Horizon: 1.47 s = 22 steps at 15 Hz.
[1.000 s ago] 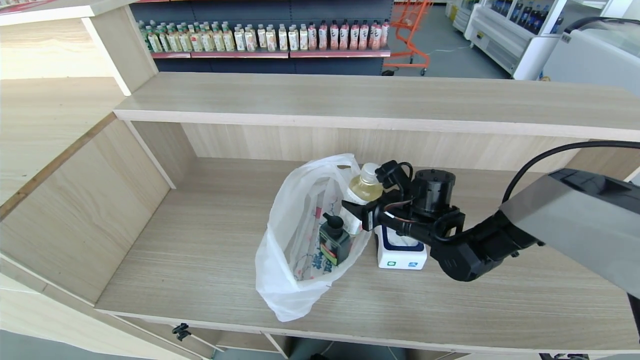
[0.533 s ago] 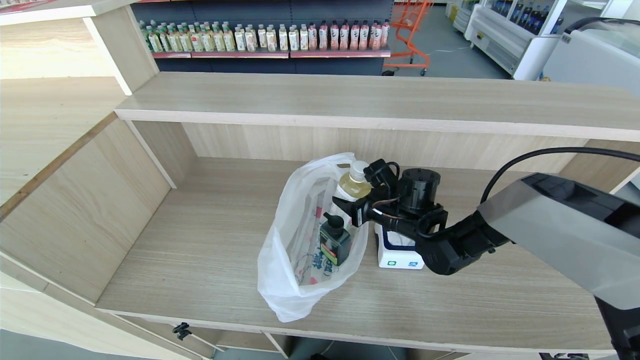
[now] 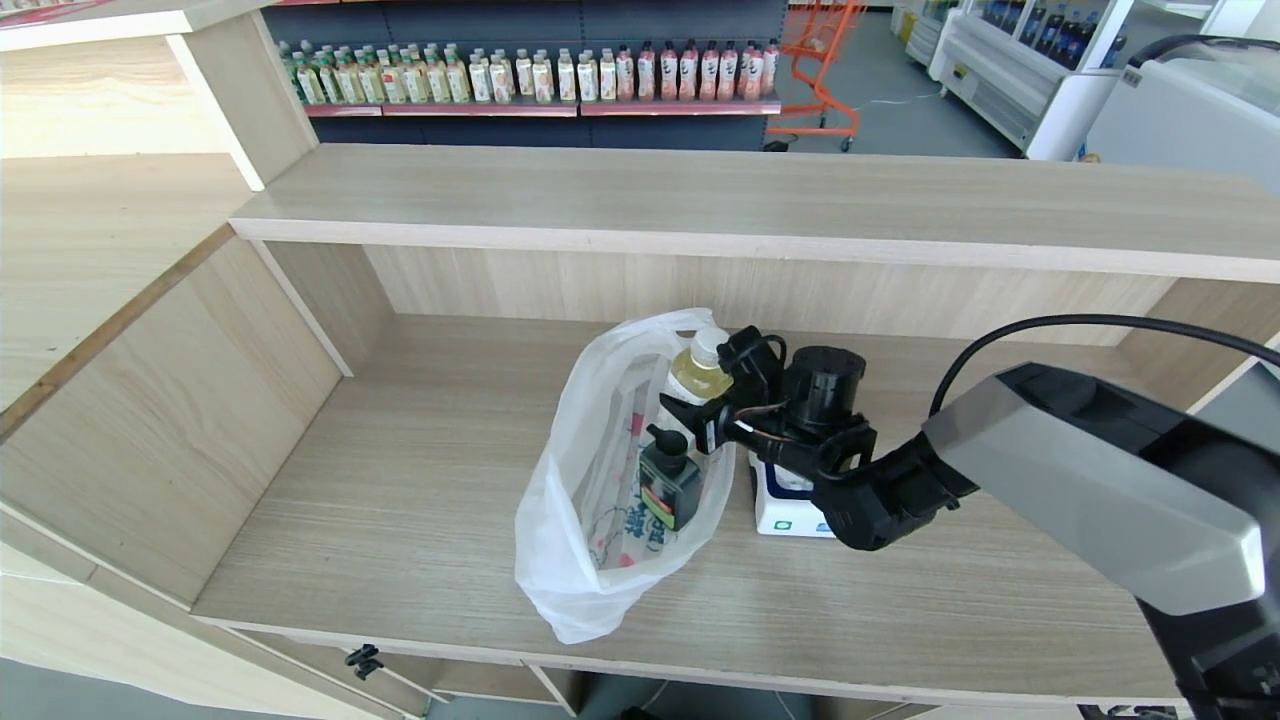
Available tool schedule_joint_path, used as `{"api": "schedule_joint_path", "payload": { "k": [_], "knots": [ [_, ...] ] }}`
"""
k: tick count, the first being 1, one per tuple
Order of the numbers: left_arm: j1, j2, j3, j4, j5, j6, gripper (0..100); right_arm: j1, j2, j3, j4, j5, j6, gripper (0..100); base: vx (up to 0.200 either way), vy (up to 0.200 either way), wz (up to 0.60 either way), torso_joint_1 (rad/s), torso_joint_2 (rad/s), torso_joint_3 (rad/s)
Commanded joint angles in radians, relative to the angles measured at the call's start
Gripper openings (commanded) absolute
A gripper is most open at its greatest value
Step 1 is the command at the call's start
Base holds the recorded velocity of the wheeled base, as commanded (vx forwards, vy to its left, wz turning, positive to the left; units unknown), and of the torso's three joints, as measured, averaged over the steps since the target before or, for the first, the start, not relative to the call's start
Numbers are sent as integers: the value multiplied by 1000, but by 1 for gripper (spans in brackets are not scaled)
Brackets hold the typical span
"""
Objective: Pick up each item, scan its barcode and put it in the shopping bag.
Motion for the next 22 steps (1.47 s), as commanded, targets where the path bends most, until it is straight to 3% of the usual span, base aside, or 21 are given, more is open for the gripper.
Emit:
{"api": "schedule_joint_path", "payload": {
  "k": [1, 2, 7, 9, 12, 14, 16, 17, 20, 22],
  "knots": [
    [2, 0, 0, 0, 1, -1, 100, 0, 13, -6, 5, 1, 2, 0, 0, 0, 0, 0, 0, 0],
    [0, 0, 0, 0, 1, -1, 100, 0, 7, -6, 8, 3, 5, 100, 0, 0, 0, 0, 0, 0],
    [0, 0, 0, 0, 1, 1, 100, 0, -107, 9, 30, 29, 166, 100, 0, 0, 0, 0, 0, 0],
    [0, 1, 0, 0, 1, -1, 100, -9, -231, 89, 105, 47, 218, 100, 0, 0, 0, 0, 0, 0],
    [0, 0, 0, 0, 1, 1, 100, -26, -460, 309, 177, 67, 276, 100, 0, 0, 0, 0, 0, 0],
    [0, 0, 0, 0, 1, 1, 100, -44, -684, 488, 298, 110, 285, 100, 0, 0, 0, 0, 0, 0],
    [0, 1, 0, 0, 1, 1, 100, -77, -998, 707, 422, 53, 311, 100, 0, 0, 0, 0, 0, 0],
    [0, 0, 0, 0, 1, 1, 100, -109, -1112, 787, 462, -8, 310, 100, 0, 0, 0, 0, 0, 0],
    [0, 0, 0, 0, 1, 1, 100, -278, -1537, 1010, 747, -140, 264, 100, 0, 0, 0, 0, 0, 0],
    [0, 0, 0, 0, 1, 1, 100, -385, -1817, 1117, 922, -168, 226, 100, 0, 0, 0, 0, 0, 0]
  ]
}}
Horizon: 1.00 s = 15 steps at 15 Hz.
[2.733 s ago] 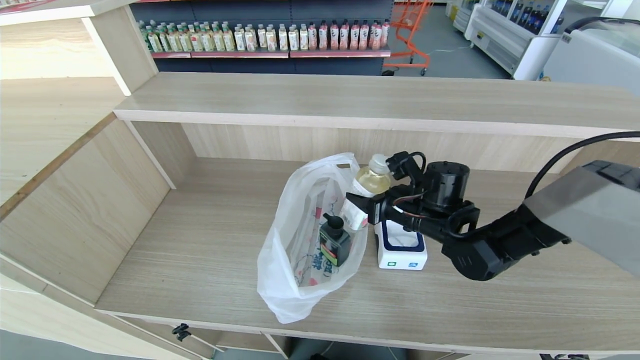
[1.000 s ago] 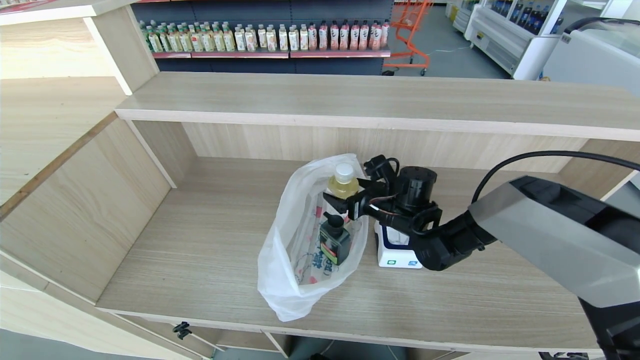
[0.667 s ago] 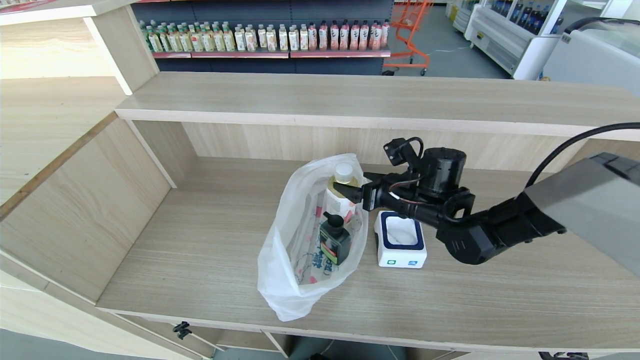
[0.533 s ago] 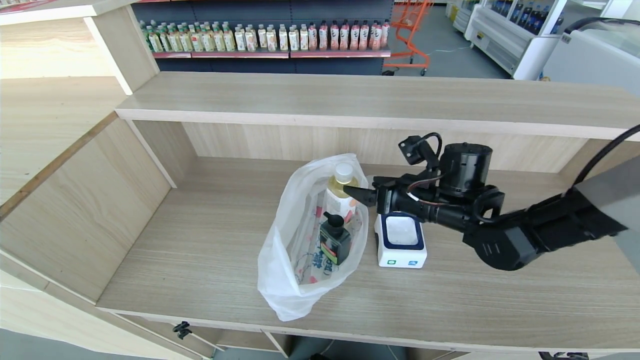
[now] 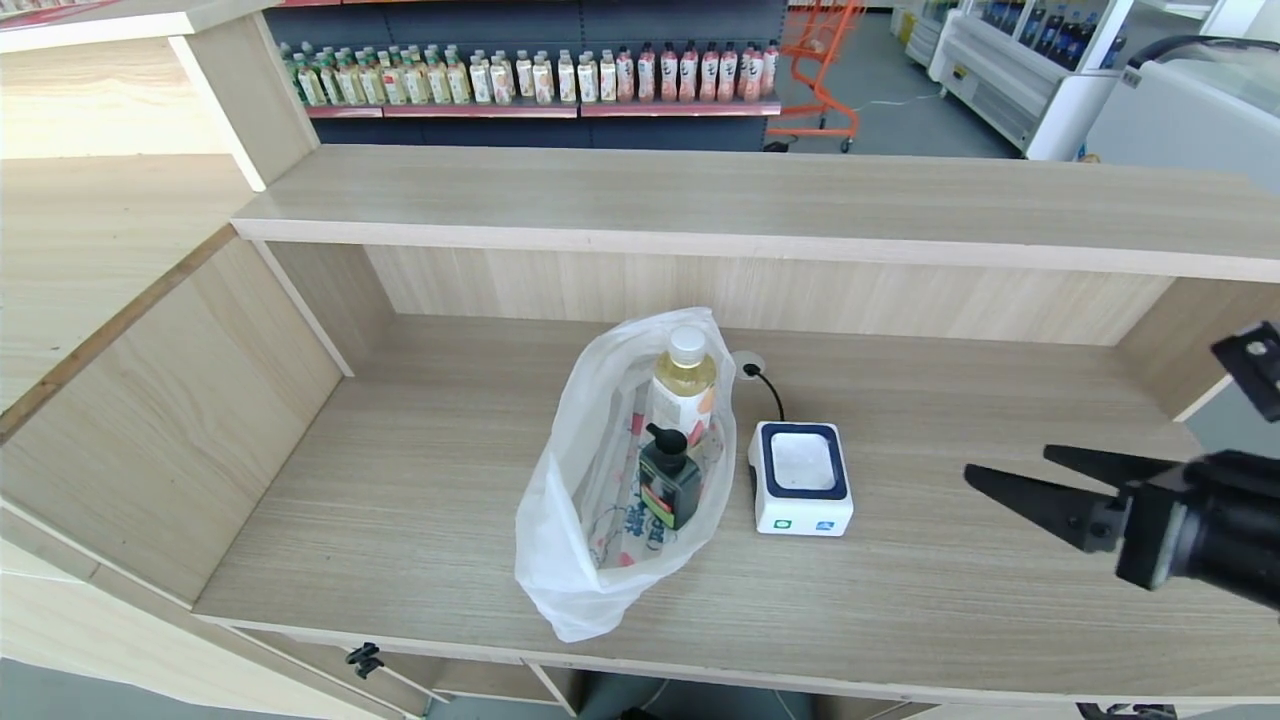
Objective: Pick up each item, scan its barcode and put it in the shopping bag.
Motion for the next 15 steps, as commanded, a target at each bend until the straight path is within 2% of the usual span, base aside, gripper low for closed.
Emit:
{"api": "schedule_joint_path", "payload": {
  "k": [1, 3, 5, 6, 15],
  "knots": [
    [0, 1, 0, 0, 0, 0, 100, -229, -661, 299, 312, -90, -62, 100, 0, 0, 0, 0, 0, 0],
    [0, 1, 0, 0, 0, 0, 100, -246, -880, 407, 342, -110, -123, 100, 0, 0, 0, 0, 0, 0],
    [0, 0, 0, 0, 0, 0, 100, -253, -1014, 460, 354, -195, -134, 100, 0, 0, 0, 0, 0, 0],
    [0, 0, 0, 0, 0, 0, 100, -269, -1078, 460, 403, -196, -134, 100, 0, 0, 0, 0, 0, 0],
    [0, 0, 0, 0, 0, 0, 100, -283, -1127, 460, 421, -198, -109, 100, 0, 0, 0, 0, 0, 0]
  ]
}}
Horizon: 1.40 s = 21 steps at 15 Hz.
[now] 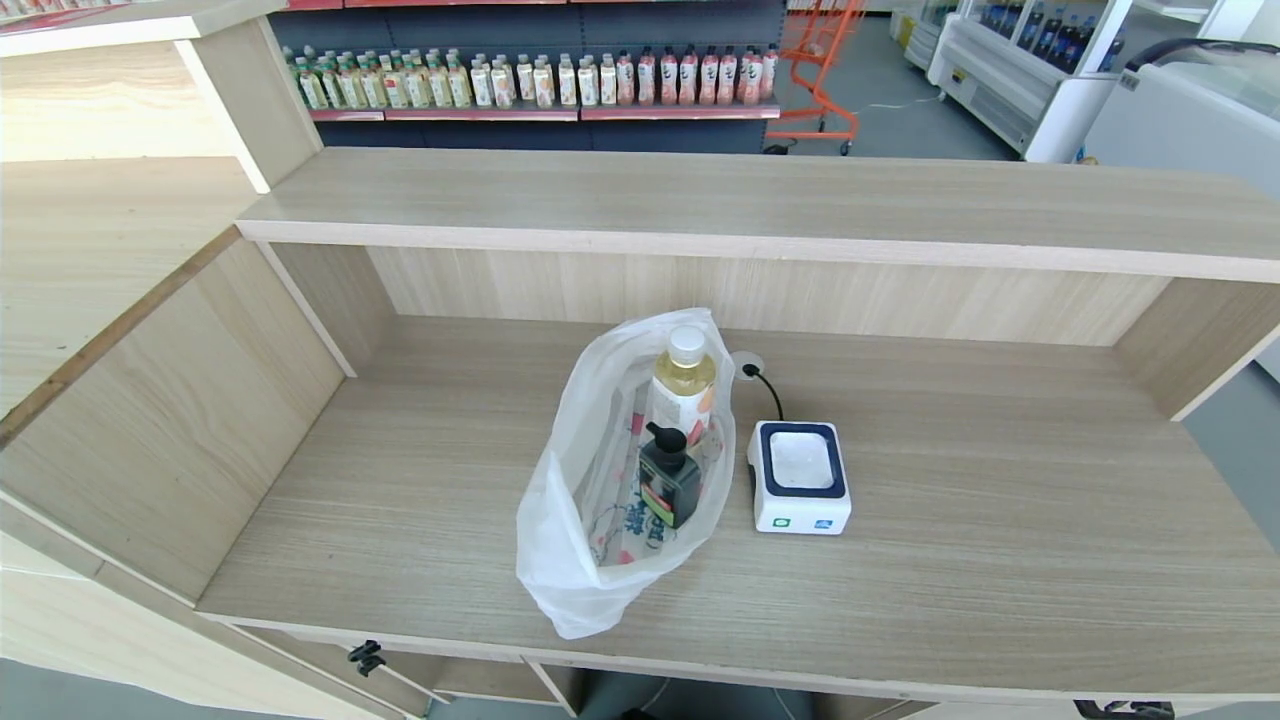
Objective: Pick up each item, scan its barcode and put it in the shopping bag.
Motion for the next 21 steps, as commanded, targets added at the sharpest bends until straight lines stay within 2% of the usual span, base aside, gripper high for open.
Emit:
{"api": "schedule_joint_path", "payload": {
  "k": [1, 2, 10, 17, 21],
  "knots": [
    [0, 0, 0, 0, 0, 0, 100, 0, -2, 0, 0, 0, 1, 100, 0, 0, 0, 0, 0, 0],
    [0, 0, 0, 0, 0, 0, 100, 0, -2, 0, 0, 0, 1, 0, 0, 0, 0, 0, 0, 0],
    [0, 1, 0, 0, 0, 3, 100, 0, -2, 0, 1, 0, -2, 0, 0, 0, 0, 0, 0, 0],
    [0, 1, 0, 0, 0, 3, 100, 0, -2, 0, 0, 0, -2, 0, 0, -200, 0, 4, 1, 0],
    [0, 7, 0, 0, 0, 3, 100, 0, -2, 0, 1, 0, -2, 0, 50, 0, 0, 1, -1, 1]
  ]
}}
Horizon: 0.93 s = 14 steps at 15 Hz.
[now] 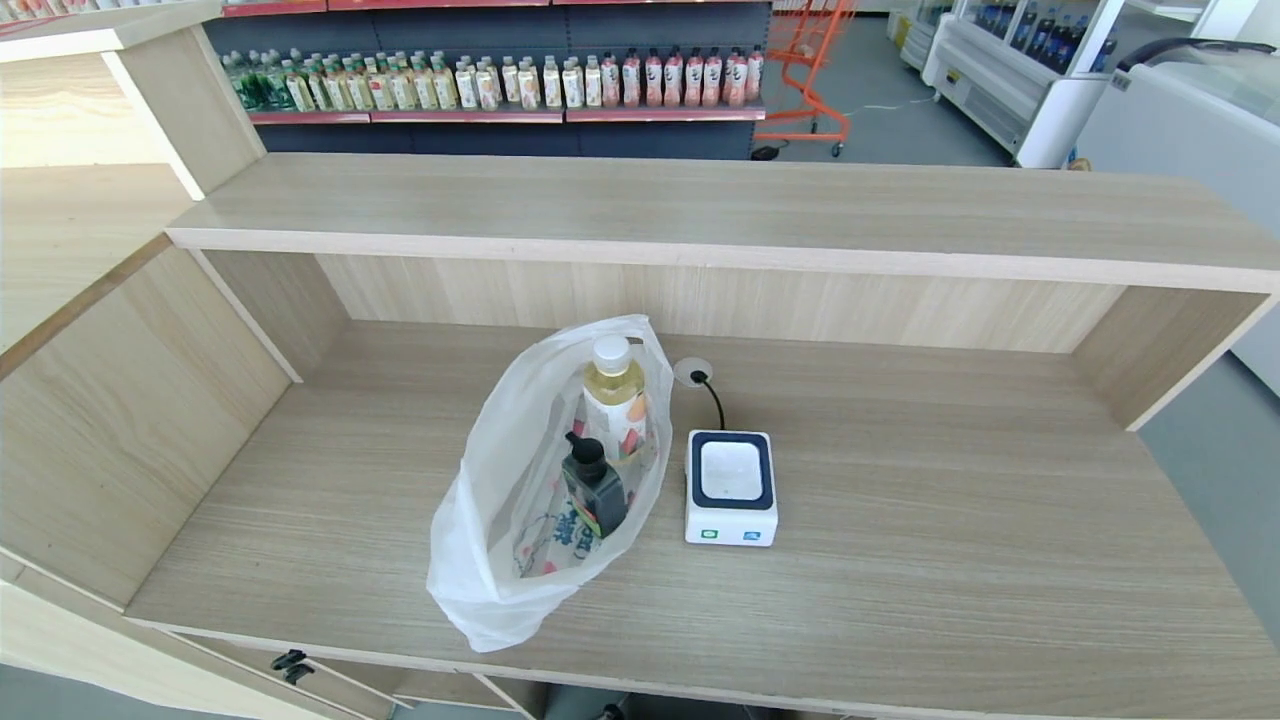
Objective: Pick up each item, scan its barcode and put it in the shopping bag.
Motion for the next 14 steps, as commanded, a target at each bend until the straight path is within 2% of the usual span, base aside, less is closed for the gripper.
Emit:
{"api": "schedule_joint_path", "payload": {
  "k": [1, 2, 14],
  "knots": [
    [0, 8, 0, 0, 1, -2, 100, 0, 5, 0, 1, 1, -1, 0, 200, 0, 0, 2, 2, -2],
    [0, 6, 0, 0, 1, -2, 100, 0, 5, 0, -1, 1, -1, 0, 200, 0, 0, -2, 2, -2],
    [0, -1, 0, 0, 1, -2, 100, 0, 5, 0, 1, 1, -1, 0, 0, 0, 0, 0, 0, 0]
  ]
}}
